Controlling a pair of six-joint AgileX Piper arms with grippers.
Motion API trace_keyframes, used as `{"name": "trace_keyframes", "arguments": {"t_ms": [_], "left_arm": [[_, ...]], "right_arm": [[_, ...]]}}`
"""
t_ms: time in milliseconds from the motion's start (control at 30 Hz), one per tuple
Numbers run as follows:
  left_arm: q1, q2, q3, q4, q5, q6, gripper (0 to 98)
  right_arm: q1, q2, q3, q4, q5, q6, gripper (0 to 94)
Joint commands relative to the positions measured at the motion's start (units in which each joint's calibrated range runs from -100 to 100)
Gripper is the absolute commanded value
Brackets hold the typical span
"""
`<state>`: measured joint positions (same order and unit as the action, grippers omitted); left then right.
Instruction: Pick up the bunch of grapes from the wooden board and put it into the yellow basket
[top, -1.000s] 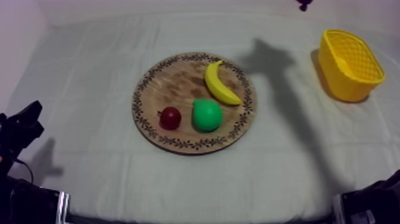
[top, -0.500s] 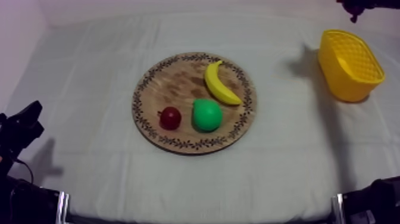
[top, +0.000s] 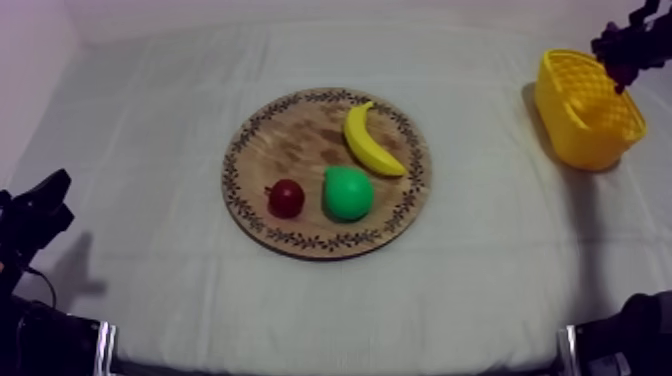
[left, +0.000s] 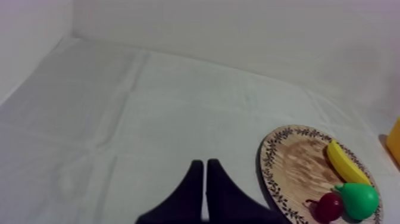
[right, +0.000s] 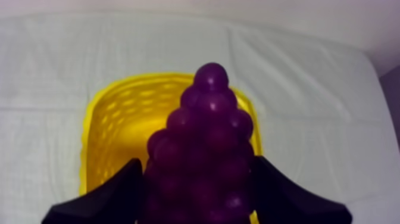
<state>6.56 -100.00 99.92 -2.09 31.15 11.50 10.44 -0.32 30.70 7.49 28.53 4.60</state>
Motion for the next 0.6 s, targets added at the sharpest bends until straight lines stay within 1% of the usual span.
{"name": "trace_keyframes", "arguments": {"t_ms": [0, 133, 200, 267, 400, 467, 567], "left_arm": [[-0.01, 0.00, -0.04, 0.01, -0.03, 0.00, 0.1], [-0.01, 0.00, -0.04, 0.01, -0.03, 0.00, 0.1], [-0.01, 0.00, -0.04, 0.01, -0.03, 0.00, 0.1], [-0.01, 0.00, -0.04, 0.01, -0.03, 0.00, 0.1], [-0.01, 0.00, -0.04, 0.01, -0.03, 0.00, 0.1], [-0.01, 0.00, -0.04, 0.01, -0.03, 0.00, 0.1], [-0.01, 0.00, -0.04, 0.01, -0.03, 0.00, 0.1]], "right_arm": [[0.08, 2.03, -0.25, -0.37, 1.55, 0.24, 43.9], [-0.14, 6.02, -0.69, -1.55, 3.24, 1.39, 44.1], [-0.20, 8.07, -0.95, -1.92, 3.57, 1.62, 45.7], [-0.14, 10.03, -1.52, -2.12, 3.89, 1.46, 50.0], [-0.01, 13.70, -4.13, -2.09, 5.35, 0.17, 63.0], [-0.04, 15.19, -5.87, -1.98, 6.35, -0.48, 66.6], [-0.08, 16.61, -7.59, -1.82, 6.78, -1.00, 69.4]]}}
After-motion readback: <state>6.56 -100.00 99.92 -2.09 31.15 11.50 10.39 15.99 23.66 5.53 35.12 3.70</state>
